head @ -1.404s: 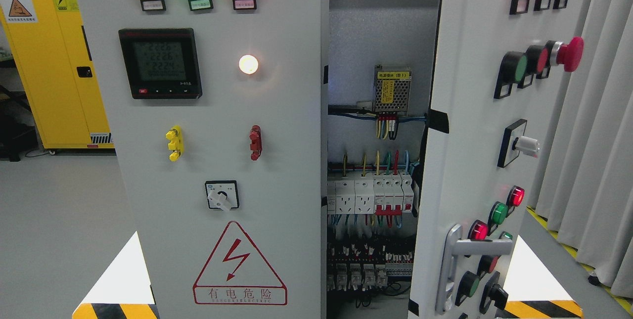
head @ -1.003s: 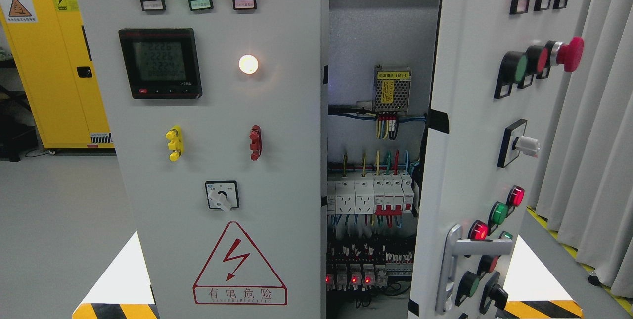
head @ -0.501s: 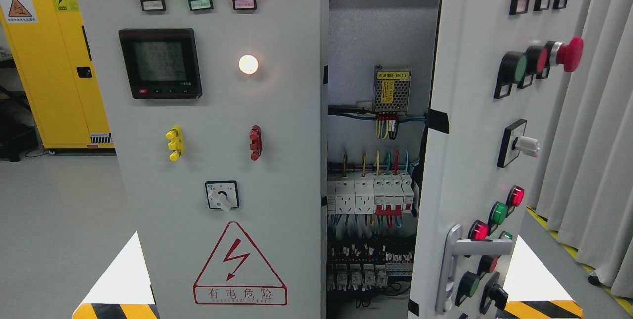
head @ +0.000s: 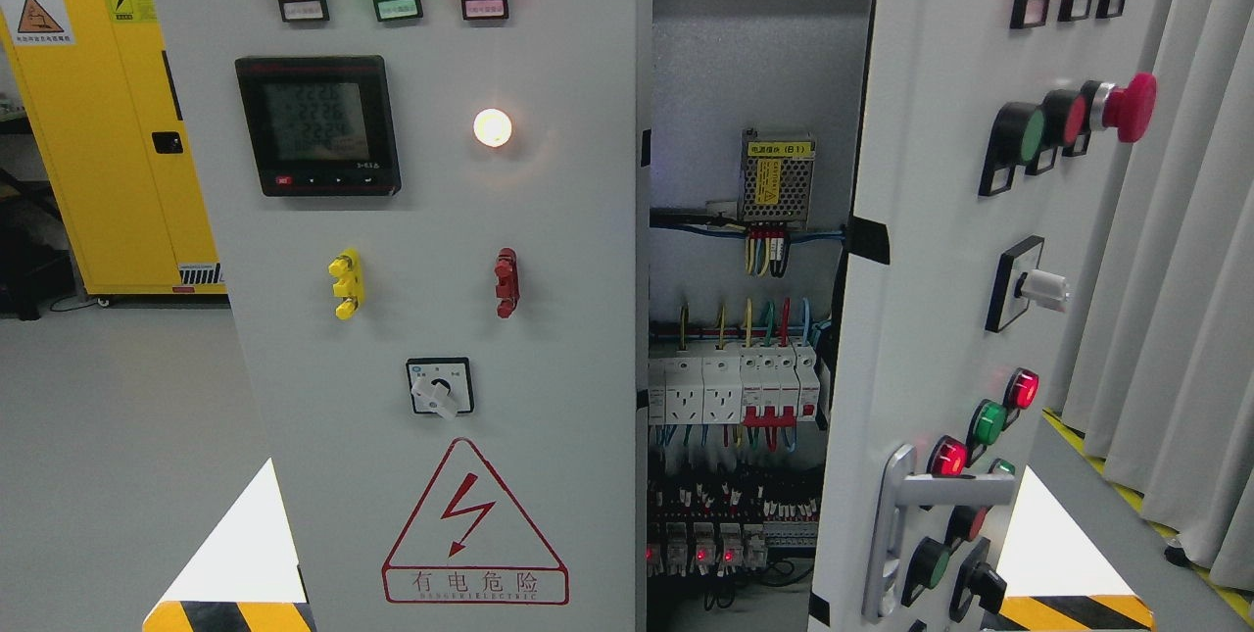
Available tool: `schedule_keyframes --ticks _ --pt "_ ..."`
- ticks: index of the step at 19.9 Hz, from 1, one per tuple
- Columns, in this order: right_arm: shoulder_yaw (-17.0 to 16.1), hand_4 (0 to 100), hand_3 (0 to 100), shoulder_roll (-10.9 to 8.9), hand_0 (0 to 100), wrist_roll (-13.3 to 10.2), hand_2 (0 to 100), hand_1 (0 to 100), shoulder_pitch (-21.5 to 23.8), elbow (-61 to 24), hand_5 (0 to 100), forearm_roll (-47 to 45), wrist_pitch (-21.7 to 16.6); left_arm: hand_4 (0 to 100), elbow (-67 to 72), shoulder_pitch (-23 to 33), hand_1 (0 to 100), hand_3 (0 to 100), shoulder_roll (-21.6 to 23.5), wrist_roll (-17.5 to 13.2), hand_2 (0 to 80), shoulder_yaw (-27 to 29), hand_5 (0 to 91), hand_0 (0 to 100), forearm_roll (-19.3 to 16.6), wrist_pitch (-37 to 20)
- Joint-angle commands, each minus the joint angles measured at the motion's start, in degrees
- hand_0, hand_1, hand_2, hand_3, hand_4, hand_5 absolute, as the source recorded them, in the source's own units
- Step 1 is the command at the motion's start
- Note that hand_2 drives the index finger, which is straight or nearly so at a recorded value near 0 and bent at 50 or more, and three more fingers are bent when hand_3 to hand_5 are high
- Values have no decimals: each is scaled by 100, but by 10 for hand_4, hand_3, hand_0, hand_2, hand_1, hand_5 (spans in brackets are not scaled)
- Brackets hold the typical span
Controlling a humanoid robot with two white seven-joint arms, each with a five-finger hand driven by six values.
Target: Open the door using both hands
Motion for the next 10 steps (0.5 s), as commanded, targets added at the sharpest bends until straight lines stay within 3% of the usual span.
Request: schedule_keyframes --ticks 1,7,10 --pt "0 0 0 5 215 9 0 64 0 0 0 0 5 0 -3224 372 0 0 1249 -9 0 410 0 0 531 -4" --pt "0 0 0 13 215 9 0 65 9 0 0 0 -4 0 -4587 732 0 0 2066 -71 0 296 0 0 1225 -4" --pt "0 0 0 13 215 9 0 66 9 0 0 0 5 0 -5044 838 0 0 2698 -508 0 -46 0 0 1892 -4"
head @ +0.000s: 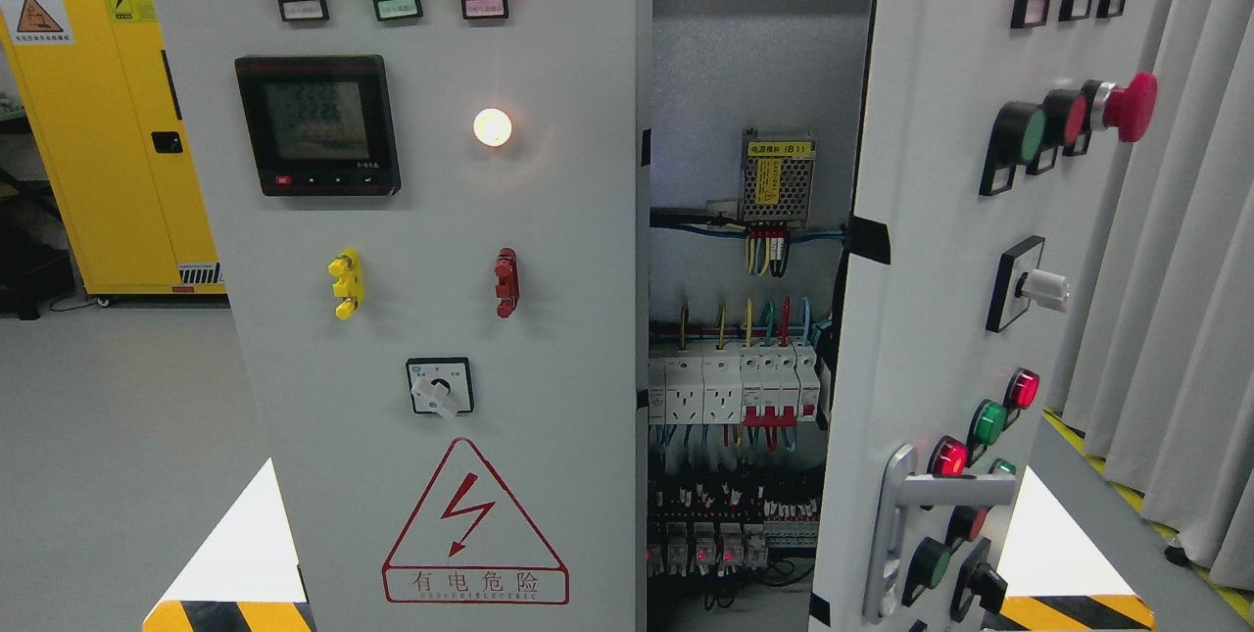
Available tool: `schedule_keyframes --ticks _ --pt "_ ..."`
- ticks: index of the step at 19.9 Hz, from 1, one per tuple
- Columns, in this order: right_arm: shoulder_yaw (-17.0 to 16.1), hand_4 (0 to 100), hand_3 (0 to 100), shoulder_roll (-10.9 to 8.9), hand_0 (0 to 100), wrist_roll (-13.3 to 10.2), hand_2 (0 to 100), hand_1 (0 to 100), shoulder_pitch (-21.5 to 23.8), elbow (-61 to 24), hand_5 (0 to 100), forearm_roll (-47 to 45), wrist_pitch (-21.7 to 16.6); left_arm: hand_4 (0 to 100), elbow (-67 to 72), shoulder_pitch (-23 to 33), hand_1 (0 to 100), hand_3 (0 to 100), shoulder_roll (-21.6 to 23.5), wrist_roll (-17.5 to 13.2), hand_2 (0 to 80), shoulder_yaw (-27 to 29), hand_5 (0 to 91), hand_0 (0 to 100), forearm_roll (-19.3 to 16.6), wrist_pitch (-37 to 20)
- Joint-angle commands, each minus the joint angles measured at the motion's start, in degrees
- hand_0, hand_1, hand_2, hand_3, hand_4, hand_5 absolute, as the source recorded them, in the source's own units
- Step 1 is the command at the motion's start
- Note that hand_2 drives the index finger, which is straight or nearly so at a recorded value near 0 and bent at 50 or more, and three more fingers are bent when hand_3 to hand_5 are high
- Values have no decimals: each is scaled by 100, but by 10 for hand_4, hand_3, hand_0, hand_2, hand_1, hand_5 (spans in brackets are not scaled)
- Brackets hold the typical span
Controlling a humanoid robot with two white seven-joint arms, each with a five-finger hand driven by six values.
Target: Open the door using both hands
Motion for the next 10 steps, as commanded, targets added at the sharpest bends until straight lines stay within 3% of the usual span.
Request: schedule_keyframes --ticks 1,4,10 --pt "0 0 0 8 215 19 0 65 3 0 0 0 3 0 -2546 263 0 0 1711 -453 0 -257 0 0 991 -6" --pt "0 0 0 -1 214 19 0 65 3 0 0 0 3 0 -2932 280 0 0 1897 -814 0 -336 0 0 1098 -41" --pt "-9 0 0 8 215 19 0 63 -5 0 0 0 3 0 -3855 210 0 0 2389 -833 0 -292 0 0 1212 -41"
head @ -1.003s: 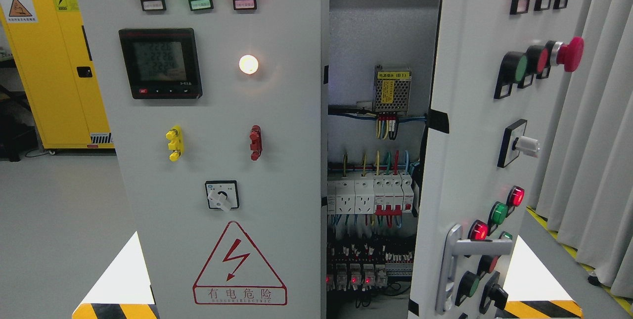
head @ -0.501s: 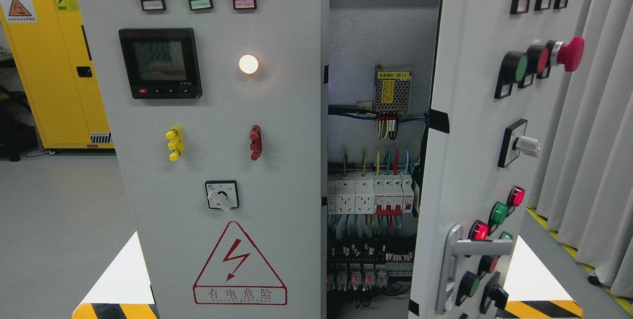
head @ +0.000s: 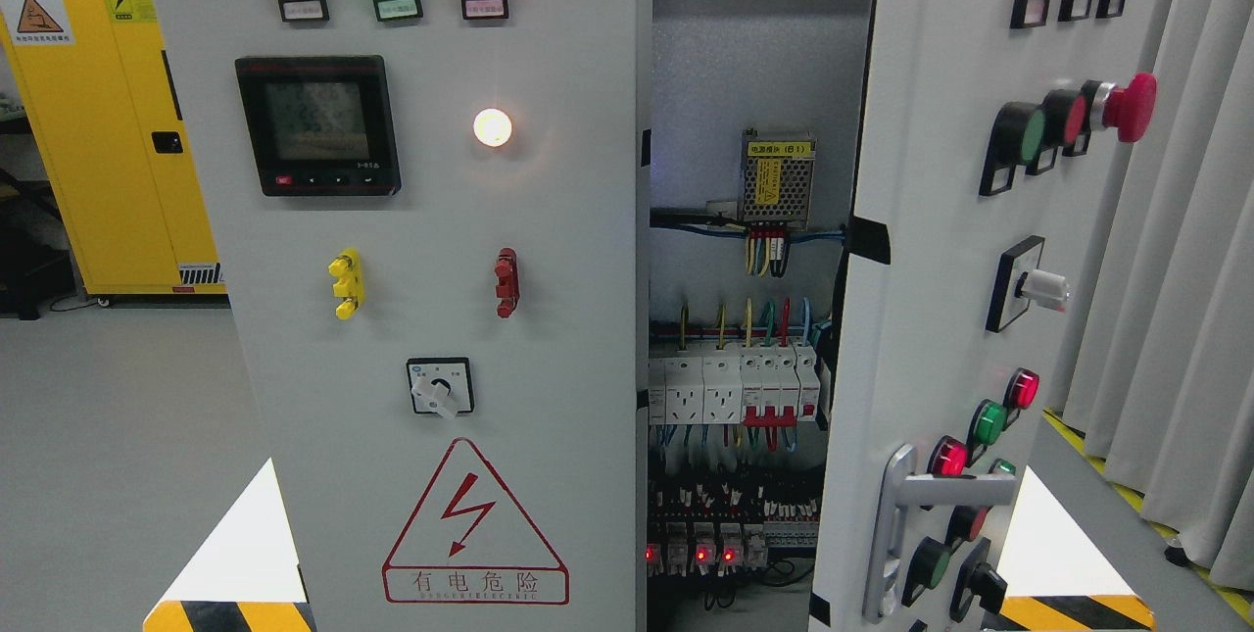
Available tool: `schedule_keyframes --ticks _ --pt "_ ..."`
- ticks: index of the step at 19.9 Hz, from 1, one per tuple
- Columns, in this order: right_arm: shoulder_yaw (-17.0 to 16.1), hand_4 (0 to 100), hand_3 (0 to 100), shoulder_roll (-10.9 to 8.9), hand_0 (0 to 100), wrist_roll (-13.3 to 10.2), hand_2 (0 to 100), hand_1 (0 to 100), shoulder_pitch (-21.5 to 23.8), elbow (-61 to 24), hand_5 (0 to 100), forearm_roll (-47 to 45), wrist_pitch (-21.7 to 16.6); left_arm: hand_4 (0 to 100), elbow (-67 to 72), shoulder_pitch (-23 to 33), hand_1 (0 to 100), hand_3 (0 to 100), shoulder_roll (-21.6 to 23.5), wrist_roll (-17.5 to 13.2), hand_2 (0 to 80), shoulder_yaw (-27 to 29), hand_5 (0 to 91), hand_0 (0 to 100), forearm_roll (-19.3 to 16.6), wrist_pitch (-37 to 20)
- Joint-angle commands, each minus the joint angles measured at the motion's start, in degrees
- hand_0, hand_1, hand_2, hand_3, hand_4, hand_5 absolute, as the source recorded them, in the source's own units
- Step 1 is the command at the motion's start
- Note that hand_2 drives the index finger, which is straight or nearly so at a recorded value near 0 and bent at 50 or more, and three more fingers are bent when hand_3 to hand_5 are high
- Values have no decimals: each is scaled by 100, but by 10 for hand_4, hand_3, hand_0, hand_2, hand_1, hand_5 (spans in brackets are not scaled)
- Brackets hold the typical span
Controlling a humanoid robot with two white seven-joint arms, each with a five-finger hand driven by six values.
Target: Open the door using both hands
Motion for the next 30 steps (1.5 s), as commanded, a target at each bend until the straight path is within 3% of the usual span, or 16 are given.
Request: schedule_keyframes --ticks 1,3,7,13,17,21,25,30 --pt "-14 0 0 7 215 4 0 63 -8 0 0 0 2 0 -2014 -39 0 0 1249 -34 0 -92 0 0 330 -11" --pt "-14 0 0 7 215 4 0 63 -8 0 0 0 -6 0 -2102 -267 0 0 1626 -16 0 -101 0 0 602 -11" --pt "-14 0 0 -2 215 4 0 60 -8 0 0 0 2 0 -2111 -978 0 0 2400 -8 0 -127 0 0 1507 41" --pt "-14 0 0 7 215 4 0 58 1 0 0 0 2 0 -2524 -1638 0 1 2480 -8 0 -180 0 0 1614 366" --pt "-14 0 0 7 215 4 0 56 1 0 0 0 2 0 -2542 -2454 0 3 2410 1 0 -452 0 0 1833 1015" --pt "-14 0 0 7 215 4 0 52 1 0 0 0 2 0 -2533 -3395 0 6 1876 98 0 -698 0 0 1948 1657" --pt "-14 0 0 7 215 4 0 46 1 0 0 0 2 0 -2524 -4335 0 8 1041 151 0 -768 0 0 1948 2544" --pt "-14 0 0 7 216 4 0 44 1 0 0 0 2 0 -2507 -5206 0 8 425 317 0 -1304 0 0 1939 2678"
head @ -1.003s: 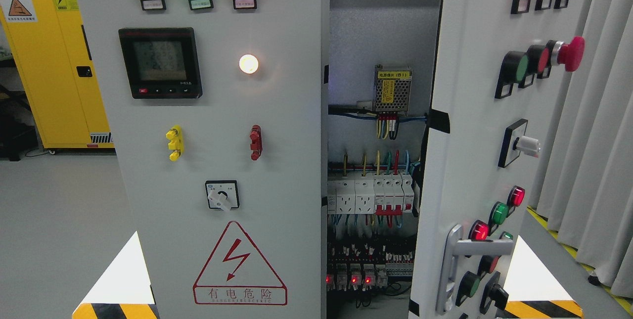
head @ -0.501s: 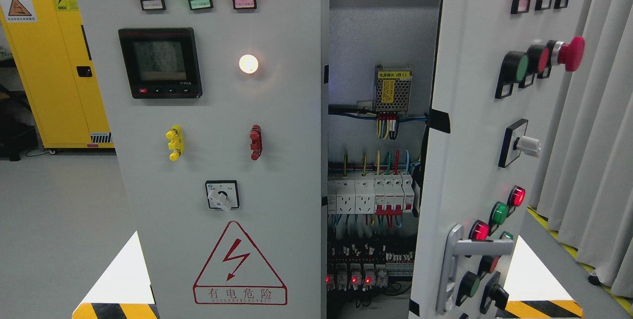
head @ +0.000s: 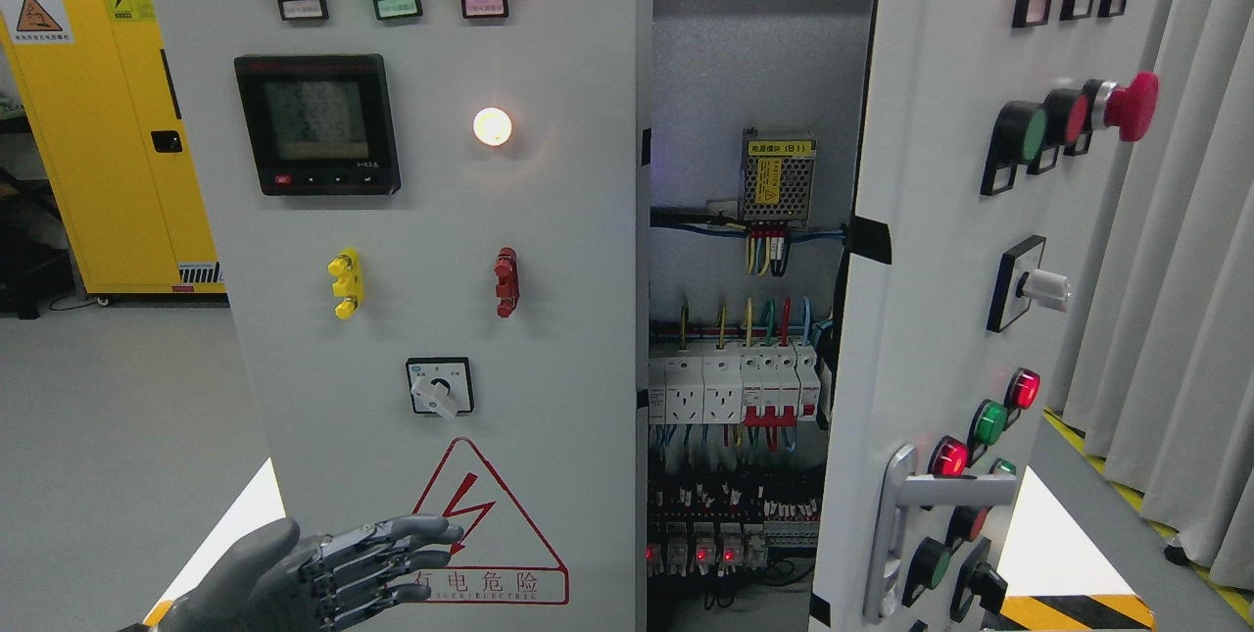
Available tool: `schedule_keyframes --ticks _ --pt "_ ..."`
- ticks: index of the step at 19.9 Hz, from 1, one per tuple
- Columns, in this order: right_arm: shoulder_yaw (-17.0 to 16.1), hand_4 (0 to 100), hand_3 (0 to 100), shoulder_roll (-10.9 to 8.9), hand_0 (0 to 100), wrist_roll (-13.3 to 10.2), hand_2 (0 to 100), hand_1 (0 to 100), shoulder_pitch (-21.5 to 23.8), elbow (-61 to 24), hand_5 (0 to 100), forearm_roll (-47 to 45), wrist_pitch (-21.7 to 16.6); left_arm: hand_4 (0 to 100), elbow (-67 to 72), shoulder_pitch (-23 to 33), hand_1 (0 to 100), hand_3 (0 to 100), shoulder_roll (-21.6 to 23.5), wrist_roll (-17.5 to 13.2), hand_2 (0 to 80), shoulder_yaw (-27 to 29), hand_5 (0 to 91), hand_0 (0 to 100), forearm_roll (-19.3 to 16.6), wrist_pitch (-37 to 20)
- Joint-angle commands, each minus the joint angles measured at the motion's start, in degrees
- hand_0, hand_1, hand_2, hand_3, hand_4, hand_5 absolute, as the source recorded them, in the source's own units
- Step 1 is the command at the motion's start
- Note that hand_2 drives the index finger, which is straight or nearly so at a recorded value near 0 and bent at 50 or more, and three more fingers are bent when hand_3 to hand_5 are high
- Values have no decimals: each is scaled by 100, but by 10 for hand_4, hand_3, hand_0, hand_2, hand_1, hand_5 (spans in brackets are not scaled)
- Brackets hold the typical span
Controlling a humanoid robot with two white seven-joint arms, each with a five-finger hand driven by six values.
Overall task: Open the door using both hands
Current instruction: 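Reach the left hand into the gap behind the push-button door edge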
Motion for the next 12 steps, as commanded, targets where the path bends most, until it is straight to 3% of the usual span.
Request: schedule_keyframes --ticks 1,5,9,12 --pt "-1 0 0 1 216 2 0 43 1 0 0 0 -6 0 -190 -1181 0 8 -1115 156 0 -718 0 0 46 156" --pt "-1 0 0 1 217 2 0 34 1 0 0 0 -6 0 -24 -1787 0 10 -1669 306 0 -1043 0 0 37 490" --pt "-1 0 0 1 217 2 0 30 1 0 0 0 2 0 495 -2473 0 11 -2161 665 0 -1456 0 0 37 517" --pt "8 0 0 1 217 2 0 29 1 0 0 0 2 0 776 -2807 0 11 -2626 728 0 -1606 0 0 55 867"
